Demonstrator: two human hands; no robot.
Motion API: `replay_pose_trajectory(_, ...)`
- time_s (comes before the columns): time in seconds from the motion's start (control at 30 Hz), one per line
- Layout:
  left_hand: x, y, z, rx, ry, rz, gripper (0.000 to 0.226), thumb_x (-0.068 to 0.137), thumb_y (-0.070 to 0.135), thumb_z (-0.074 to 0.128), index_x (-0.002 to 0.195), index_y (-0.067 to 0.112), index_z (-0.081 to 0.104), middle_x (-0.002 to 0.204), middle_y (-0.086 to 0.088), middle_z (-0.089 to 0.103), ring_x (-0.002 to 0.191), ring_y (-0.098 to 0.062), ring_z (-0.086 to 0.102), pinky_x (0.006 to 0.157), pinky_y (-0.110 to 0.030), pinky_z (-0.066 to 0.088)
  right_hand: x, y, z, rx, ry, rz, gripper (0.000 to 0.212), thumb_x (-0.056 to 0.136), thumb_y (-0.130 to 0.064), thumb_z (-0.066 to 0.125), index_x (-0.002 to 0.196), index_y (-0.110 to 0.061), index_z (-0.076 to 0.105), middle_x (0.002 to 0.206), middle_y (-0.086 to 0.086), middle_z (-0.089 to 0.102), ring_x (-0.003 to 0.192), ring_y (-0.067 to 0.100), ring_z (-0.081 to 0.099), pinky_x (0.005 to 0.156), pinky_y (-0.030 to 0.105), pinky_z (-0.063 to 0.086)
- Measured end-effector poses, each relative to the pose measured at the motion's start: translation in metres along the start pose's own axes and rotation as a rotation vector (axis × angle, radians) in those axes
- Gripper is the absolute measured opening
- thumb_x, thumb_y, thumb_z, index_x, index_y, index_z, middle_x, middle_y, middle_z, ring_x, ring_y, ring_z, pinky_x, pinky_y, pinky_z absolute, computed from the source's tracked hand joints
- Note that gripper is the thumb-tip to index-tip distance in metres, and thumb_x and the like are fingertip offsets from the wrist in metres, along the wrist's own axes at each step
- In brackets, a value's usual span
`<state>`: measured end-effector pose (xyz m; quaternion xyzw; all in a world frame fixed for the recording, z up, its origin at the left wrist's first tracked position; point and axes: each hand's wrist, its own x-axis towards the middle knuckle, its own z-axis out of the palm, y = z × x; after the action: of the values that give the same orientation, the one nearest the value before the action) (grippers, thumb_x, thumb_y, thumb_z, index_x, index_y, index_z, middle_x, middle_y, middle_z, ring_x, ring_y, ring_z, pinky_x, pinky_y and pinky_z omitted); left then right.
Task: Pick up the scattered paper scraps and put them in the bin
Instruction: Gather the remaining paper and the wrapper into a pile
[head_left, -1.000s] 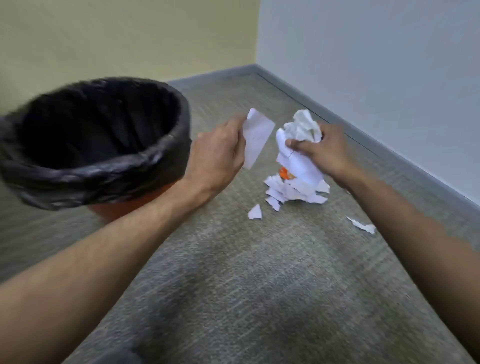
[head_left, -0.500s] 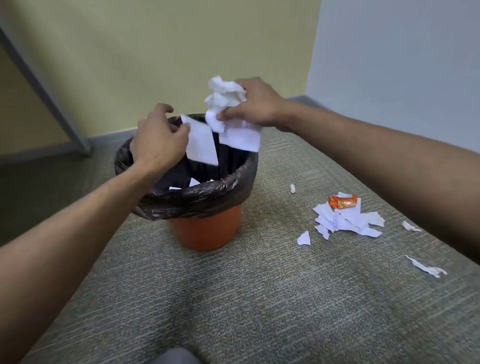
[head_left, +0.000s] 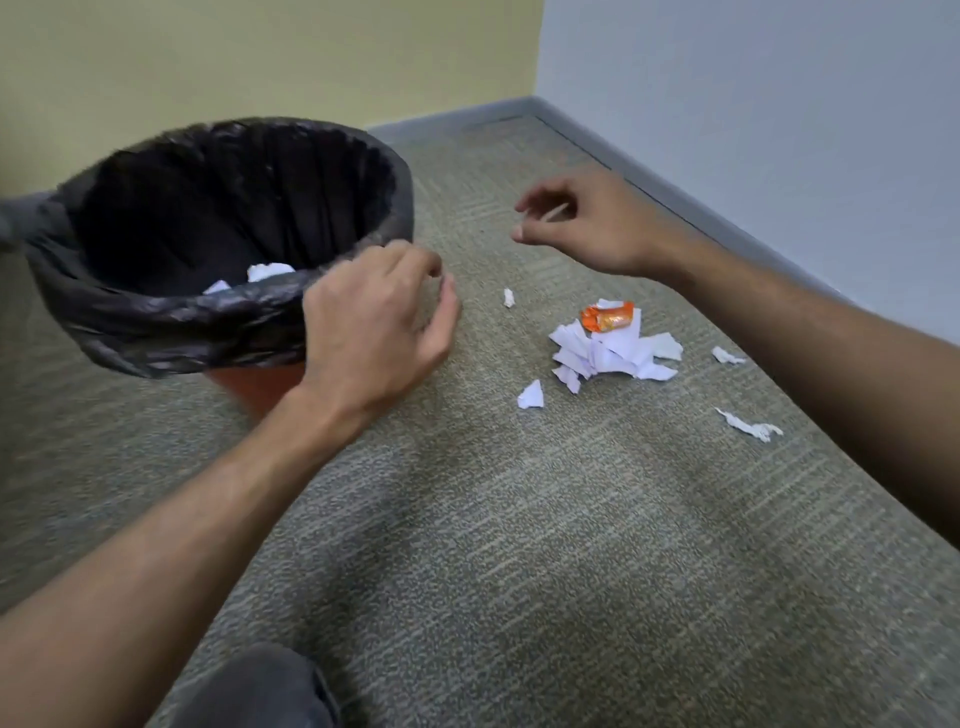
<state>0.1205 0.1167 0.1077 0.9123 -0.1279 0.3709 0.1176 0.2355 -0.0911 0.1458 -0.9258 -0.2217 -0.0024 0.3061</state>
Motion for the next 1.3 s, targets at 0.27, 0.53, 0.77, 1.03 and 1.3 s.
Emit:
replay_pose_trajectory(0.27, -0.033, 0.037, 0.094, -0.114, -0.321, -0.1, 0.024, 0.092, 0.036, 0.053, 0.098, 0.017, 0.065, 0.085, 0.002, 0.067, 0.079, -0.025, 0.068, 0.058, -0.032, 0.046, -0.06, 0.119, 0.012, -0.175, -0.057, 0.199, 0.029, 0.086, -0.026, 0.071, 0.111, -0.012, 0.07, 0.101, 0.004, 0.072, 0.088, 0.02, 0.067, 0.086, 0.034, 0.051)
replay_pose_trajectory(0.53, -0.045, 0.05, 0.181, -0.045, -0.714, -0.25, 0.052, 0.093, 0.05, 0.054, 0.125, 0.01, 0.053, 0.12, -0.011, 0.058, 0.106, -0.033, 0.059, 0.081, -0.044, 0.049, -0.076, 0.181, 0.051, -0.256, -0.131, 0.291, 0.049, 0.074, -0.045, 0.073, 0.114, -0.019, 0.065, 0.099, -0.003, 0.068, 0.087, 0.023, 0.067, 0.085, 0.042, 0.052)
replay_pose_trajectory(0.77, -0.053, 0.051, 0.232, -0.136, -0.816, -0.302, 0.021, 0.087, 0.028, 0.065, 0.089, 0.007, 0.063, 0.096, -0.013, 0.061, 0.087, -0.031, 0.059, 0.074, -0.036, 0.047, -0.058, 0.199, 0.085, -0.435, -0.181, 0.313, 0.077, 0.077, -0.052, 0.073, 0.142, -0.022, 0.044, 0.139, 0.006, 0.055, 0.124, 0.03, 0.054, 0.095, 0.042, 0.044)
replay_pose_trajectory(1.03, -0.037, 0.055, 0.256, -0.489, -0.763, -0.532, 0.019, 0.084, 0.012, 0.072, 0.102, 0.017, 0.071, 0.085, 0.005, 0.065, 0.074, -0.01, 0.06, 0.077, -0.037, 0.058, -0.044, 0.218, 0.108, -0.489, -0.156, 0.289, 0.058, 0.086, -0.053, 0.063, 0.134, -0.023, 0.053, 0.128, 0.006, 0.062, 0.12, 0.031, 0.055, 0.09, 0.042, 0.046)
replay_pose_trajectory(1.3, -0.008, 0.048, 0.289, -0.501, -0.895, -0.234, 0.015, 0.076, 0.018, 0.077, 0.09, 0.025, 0.074, 0.16, 0.002, 0.02, 0.149, -0.023, 0.001, 0.121, -0.051, 0.004, -0.042, 0.23, 0.116, -0.501, -0.036, 0.243, 0.026, 0.094, -0.038, 0.056, 0.109, -0.023, 0.071, 0.103, 0.007, 0.071, 0.096, 0.029, 0.063, 0.067, 0.032, 0.04)
